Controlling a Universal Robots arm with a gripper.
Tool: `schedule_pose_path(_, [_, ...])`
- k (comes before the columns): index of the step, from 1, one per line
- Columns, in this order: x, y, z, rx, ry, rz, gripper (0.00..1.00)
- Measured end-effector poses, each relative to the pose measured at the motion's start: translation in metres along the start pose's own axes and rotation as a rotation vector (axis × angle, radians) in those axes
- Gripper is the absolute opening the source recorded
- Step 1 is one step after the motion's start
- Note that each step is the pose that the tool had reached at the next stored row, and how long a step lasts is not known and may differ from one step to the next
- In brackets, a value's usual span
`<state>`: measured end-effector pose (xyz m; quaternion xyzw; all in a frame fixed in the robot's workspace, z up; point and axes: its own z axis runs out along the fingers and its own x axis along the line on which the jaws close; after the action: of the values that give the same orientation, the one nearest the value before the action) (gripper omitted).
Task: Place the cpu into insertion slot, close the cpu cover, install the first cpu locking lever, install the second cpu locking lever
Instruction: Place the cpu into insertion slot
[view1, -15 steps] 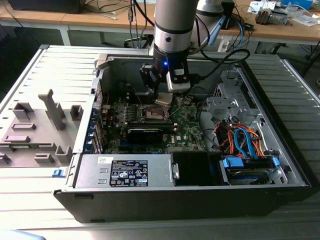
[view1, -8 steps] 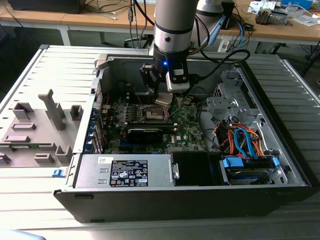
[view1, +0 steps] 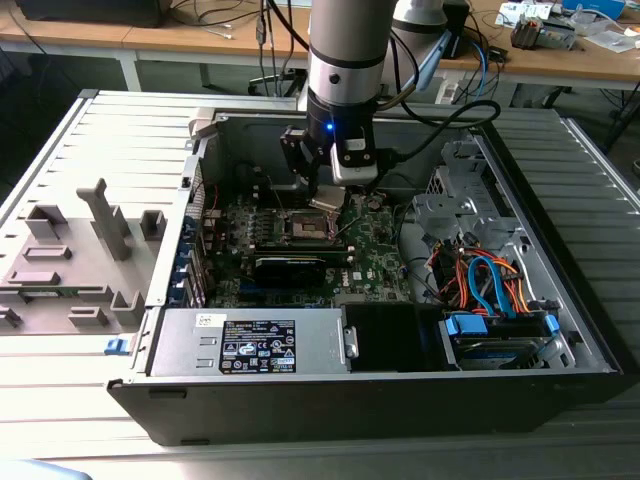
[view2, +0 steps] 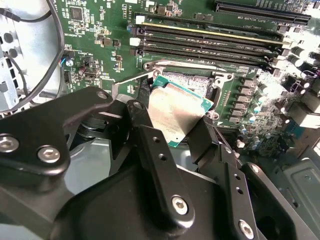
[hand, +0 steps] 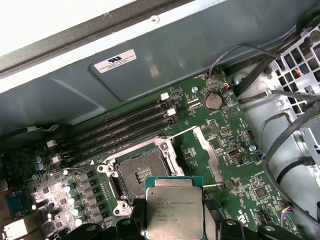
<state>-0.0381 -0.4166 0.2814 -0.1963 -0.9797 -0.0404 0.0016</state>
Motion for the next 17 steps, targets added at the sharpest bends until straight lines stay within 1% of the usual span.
schedule_pose_path(7, [0.0000, 0.0000, 0.0000, -0.0003, -0.0015, 0.020, 0.55])
schedule_pose_path(12, [0.0000, 0.0000, 0.0002, -0.0007, -0.0032, 0.040, 0.55])
schedule_pose_path(17, [0.0000, 0.0000, 0.0002, -0.0009, -0.0041, 0.051, 0.55])
